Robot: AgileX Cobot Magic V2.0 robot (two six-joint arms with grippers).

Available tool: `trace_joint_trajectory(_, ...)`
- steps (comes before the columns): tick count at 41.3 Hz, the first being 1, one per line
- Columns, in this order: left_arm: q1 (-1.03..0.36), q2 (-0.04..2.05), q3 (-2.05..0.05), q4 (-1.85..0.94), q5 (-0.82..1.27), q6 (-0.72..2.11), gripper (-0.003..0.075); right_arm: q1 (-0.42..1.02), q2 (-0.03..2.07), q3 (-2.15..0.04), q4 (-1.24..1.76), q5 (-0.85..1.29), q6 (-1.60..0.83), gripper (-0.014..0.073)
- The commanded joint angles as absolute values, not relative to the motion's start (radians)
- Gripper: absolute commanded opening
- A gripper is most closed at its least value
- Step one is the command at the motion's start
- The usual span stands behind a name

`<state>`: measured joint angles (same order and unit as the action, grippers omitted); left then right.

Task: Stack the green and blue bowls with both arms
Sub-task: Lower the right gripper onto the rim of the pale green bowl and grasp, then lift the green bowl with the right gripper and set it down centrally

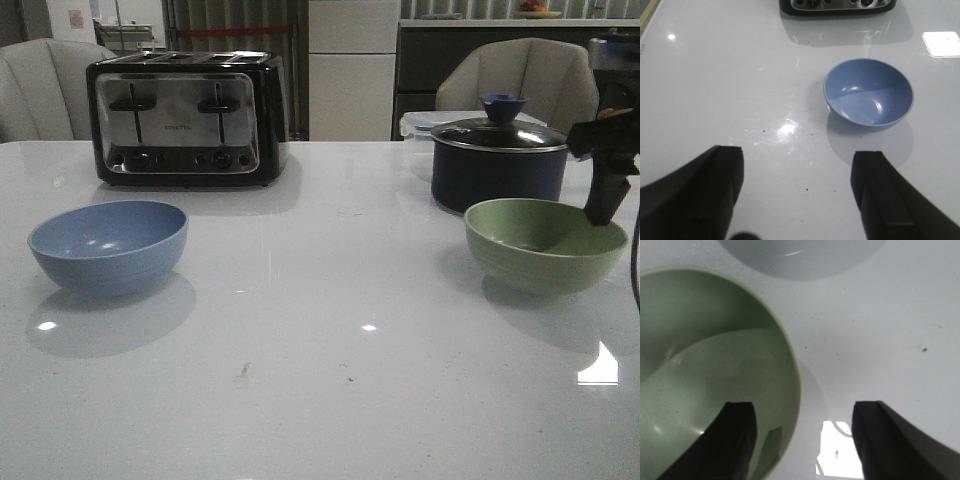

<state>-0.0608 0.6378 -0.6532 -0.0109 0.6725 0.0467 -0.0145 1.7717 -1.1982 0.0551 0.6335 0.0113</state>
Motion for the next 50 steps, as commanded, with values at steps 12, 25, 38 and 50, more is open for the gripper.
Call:
trace_joint_trajectory(12, -0.069, 0.643, -0.688, -0.012, 0.595, 0.044, 0.0505, -0.020, 1.858, -1.342, 0.069, 0.704, 0.006, 0.0269)
trace_joint_trajectory(25, -0.069, 0.643, -0.688, -0.012, 0.595, 0.044, 0.0505, -0.005, 1.784, -1.342, 0.069, 0.715, 0.000, 0.0086)
trace_joint_trajectory(38, -0.069, 0.643, -0.688, -0.012, 0.595, 0.044, 0.0505, 0.159, 1.632, -1.342, 0.076, 0.784, -0.033, 0.0068)
trace_joint_trajectory(50, -0.069, 0.643, -0.688, -0.012, 0.595, 0.044, 0.0505, 0.387, 1.664, -1.323, 0.149, 0.767, -0.062, 0.0068)
